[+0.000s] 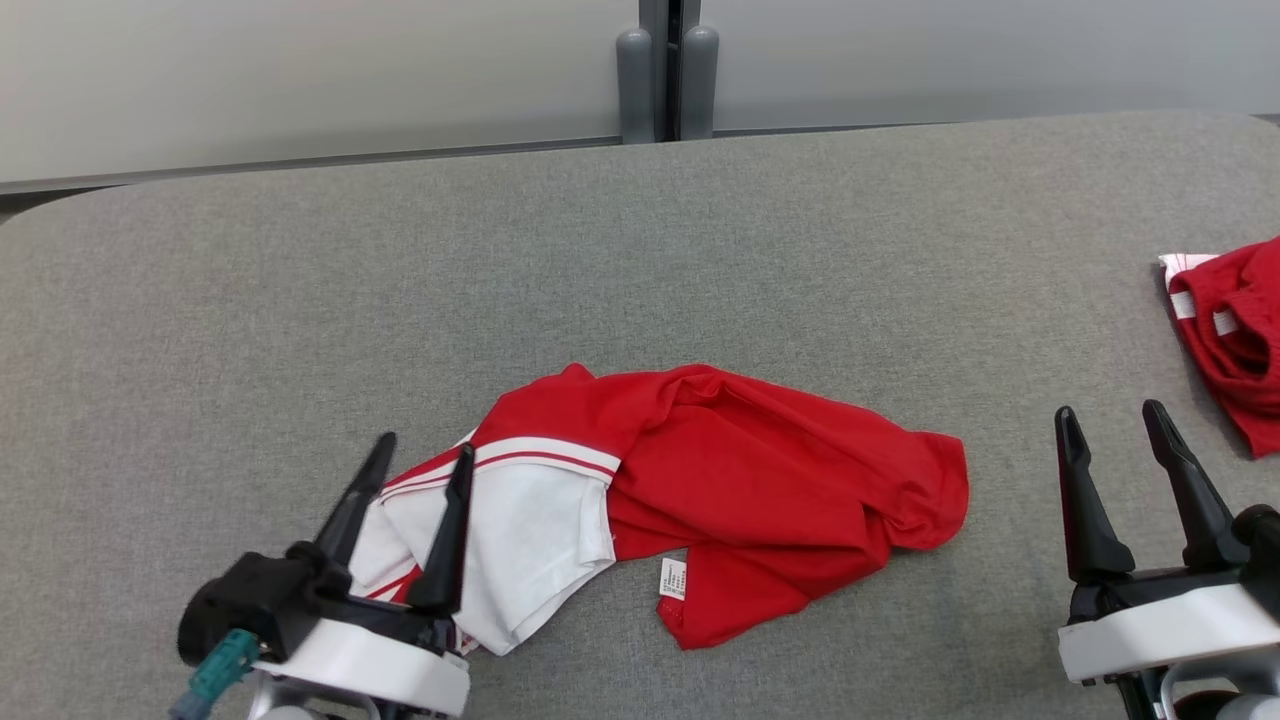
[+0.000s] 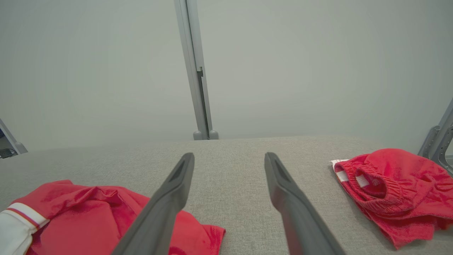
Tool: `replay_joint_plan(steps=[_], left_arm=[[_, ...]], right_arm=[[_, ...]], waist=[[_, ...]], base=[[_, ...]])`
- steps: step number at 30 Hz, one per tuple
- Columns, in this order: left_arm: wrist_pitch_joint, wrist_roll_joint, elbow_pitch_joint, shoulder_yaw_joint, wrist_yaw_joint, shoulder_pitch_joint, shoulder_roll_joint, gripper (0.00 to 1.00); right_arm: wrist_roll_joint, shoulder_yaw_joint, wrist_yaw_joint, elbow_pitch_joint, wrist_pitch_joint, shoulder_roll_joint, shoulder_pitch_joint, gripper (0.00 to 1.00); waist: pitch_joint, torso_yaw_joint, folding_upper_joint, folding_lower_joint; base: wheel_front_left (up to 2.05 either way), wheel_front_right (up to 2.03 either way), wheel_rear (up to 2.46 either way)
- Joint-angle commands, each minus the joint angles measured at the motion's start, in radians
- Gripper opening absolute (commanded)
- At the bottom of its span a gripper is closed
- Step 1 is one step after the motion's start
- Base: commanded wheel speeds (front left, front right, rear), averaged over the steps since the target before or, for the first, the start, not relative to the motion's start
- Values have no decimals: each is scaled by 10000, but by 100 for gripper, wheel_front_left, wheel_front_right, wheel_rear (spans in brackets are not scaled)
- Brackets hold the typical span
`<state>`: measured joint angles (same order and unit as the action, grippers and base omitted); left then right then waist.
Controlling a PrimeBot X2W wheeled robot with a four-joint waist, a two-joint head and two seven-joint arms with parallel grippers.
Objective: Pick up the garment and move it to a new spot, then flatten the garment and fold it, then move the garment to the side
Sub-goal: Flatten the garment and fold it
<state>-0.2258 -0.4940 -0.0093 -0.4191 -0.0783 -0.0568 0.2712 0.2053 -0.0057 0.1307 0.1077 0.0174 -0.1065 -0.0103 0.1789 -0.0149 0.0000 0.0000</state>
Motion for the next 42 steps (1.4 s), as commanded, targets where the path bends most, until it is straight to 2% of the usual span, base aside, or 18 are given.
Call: replay_joint_plan(steps=[1,3,6,13,18,34,37,42], left_arm=[[-132,-31,-15,291,-182,-180,4,100],[-294,96,9,891,-536,-193,62,100],[-346,219,-23,1450,-784,-100,246,100],[-373,245,245,2066,-990,463,623,100],[-230,290,196,2020,-1012,741,816,100],[32,390,-241,1812,-1148,841,946,100],[317,598,-385,1445,-1067,776,1009,100],[1085,829,-379,242,-590,694,735,100]], right_arm=[[-52,-26,0,30,-62,-55,-77,100],[-81,-8,0,106,-156,-88,-186,100],[-107,30,0,139,-250,-116,-326,100],[-82,279,0,166,-433,-189,-619,100],[-5,375,0,187,-491,-223,-772,100],[21,327,0,220,-475,-236,-630,100],[27,323,-2,232,-465,-232,-591,100],[41,357,0,159,-454,-229,-530,100]], waist=[[-99,-22,0,0],[-282,-42,0,0],[-479,-58,0,0],[-841,-124,0,0],[-881,-145,0,0],[-797,-45,0,0],[-744,-13,0,0],[-537,50,0,0]], base=[[0,0,0],[0,0,0],[0,0,0],[0,0,0],[0,0,0],[0,0,0],[0,0,0],[0,0,0]])
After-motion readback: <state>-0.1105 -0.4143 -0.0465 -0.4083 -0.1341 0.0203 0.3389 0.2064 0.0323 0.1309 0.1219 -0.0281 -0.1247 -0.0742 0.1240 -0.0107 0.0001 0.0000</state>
